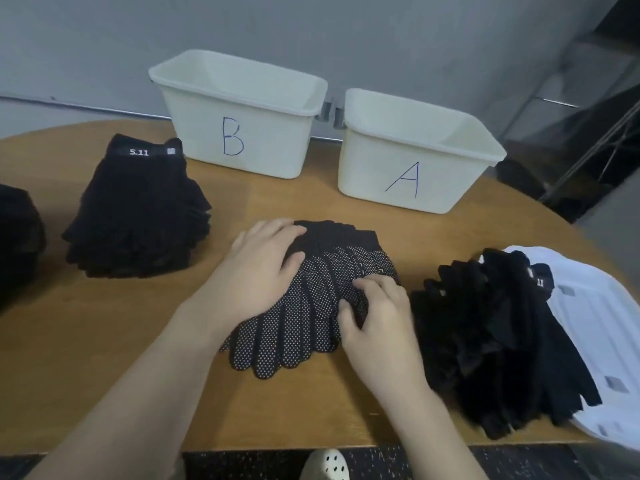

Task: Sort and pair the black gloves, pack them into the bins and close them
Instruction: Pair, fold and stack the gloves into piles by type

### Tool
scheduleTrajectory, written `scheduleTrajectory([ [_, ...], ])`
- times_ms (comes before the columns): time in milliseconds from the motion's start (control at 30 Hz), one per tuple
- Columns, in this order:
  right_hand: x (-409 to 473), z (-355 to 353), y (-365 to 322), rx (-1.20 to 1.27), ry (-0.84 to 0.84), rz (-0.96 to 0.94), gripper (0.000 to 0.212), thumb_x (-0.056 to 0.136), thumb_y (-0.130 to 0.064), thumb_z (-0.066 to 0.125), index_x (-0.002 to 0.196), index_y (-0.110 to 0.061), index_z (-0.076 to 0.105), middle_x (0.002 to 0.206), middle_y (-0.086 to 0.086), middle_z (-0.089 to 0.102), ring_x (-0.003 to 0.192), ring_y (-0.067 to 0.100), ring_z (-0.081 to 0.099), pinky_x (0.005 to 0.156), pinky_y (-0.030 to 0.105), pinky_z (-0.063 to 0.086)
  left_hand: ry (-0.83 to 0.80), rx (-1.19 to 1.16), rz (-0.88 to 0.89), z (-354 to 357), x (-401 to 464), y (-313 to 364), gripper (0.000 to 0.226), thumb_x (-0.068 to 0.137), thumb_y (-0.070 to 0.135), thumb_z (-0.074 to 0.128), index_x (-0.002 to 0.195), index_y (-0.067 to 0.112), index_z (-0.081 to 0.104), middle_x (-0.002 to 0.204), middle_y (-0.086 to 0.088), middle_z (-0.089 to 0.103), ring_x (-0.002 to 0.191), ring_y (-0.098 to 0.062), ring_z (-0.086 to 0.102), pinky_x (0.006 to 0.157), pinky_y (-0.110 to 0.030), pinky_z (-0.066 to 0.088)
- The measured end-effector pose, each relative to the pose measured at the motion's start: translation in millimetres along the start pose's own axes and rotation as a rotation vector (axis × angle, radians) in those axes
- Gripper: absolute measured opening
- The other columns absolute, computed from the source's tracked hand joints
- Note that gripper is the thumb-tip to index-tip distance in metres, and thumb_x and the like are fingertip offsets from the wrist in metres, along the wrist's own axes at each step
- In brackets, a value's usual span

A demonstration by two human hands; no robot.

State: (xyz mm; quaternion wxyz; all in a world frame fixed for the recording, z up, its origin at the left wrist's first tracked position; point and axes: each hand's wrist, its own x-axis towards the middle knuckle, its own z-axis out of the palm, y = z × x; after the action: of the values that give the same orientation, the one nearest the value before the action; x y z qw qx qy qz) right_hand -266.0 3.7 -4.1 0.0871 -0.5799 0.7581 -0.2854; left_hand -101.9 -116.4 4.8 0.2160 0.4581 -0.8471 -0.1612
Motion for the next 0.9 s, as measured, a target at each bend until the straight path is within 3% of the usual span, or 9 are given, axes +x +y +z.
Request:
scheduleTrajectory([
  [100,-1.3,4.0,1.6,-0.016,0.024,-0.018,0.037,0.097,-0.025,0.065,0.130,-0.008,0.064,0.130,0.002,0.055,0.125,0.018,0.045,0.111,0.037,0.041,-0.077,0.036,-0.012,5.1,7.9,-5.6,0.057,0.107,0.039,0.047,0.160,0.024,0.033,0.166,0.005,0.032,0.154,-0.014,0.023,0.126,-0.043,0.014],
  [267,-2.6,1.4,4.2,-0.003,0.004,-0.029,0.039,0.097,-0.027,0.066,0.131,-0.009,0.064,0.129,0.001,0.055,0.126,0.017,0.044,0.110,0.032,0.039,-0.135,0.005,-0.029,-1.1,14.3,-3.4,0.064,0.101,0.038,0.055,0.160,0.027,0.032,0.161,0.008,0.039,0.150,-0.013,0.029,0.125,-0.042,0.016],
  [500,-15.2,-7.7,7.0,0.050,-0.076,-0.122,0.036,0.093,-0.038,0.064,0.123,-0.018,0.066,0.116,-0.012,0.052,0.117,0.007,0.045,0.099,0.021,0.041,-0.153,0.021,-0.054,-19.0,-10.9,-8.3,0.070,0.091,0.044,0.064,0.154,0.028,0.040,0.136,0.017,0.046,0.129,-0.004,0.036,0.122,-0.045,0.024],
  [567,-16.0,-10.6,7.7,0.138,-0.071,-0.134,0.030,0.095,-0.033,0.063,0.119,-0.018,0.068,0.111,-0.013,0.056,0.112,0.006,0.050,0.097,0.026,0.047,-0.167,0.013,-0.073,-24.1,-19.3,-11.6,0.071,0.089,0.044,0.065,0.153,0.029,0.041,0.133,0.018,0.045,0.123,0.000,0.033,0.122,-0.043,0.024],
  [700,-14.0,-11.0,5.5,0.261,0.010,-0.143,0.021,0.099,-0.013,0.057,0.118,-0.014,0.068,0.109,-0.009,0.060,0.110,0.011,0.057,0.099,0.034,0.049,-0.208,0.018,-0.120,-35.2,-29.9,-18.9,0.069,0.088,0.043,0.065,0.152,0.031,0.042,0.133,0.018,0.044,0.133,-0.011,0.037,0.121,-0.046,0.027],
  [900,-6.5,-9.9,1.8,0.273,0.016,-0.104,0.018,0.098,-0.007,0.061,0.110,-0.012,0.074,0.105,-0.007,0.062,0.099,0.010,0.059,0.093,0.029,0.051,-0.214,-0.016,-0.144,-47.7,-40.2,-29.8,0.069,0.084,0.037,0.072,0.148,0.028,0.047,0.129,0.015,0.047,0.132,-0.008,0.040,0.119,-0.045,0.033],
])
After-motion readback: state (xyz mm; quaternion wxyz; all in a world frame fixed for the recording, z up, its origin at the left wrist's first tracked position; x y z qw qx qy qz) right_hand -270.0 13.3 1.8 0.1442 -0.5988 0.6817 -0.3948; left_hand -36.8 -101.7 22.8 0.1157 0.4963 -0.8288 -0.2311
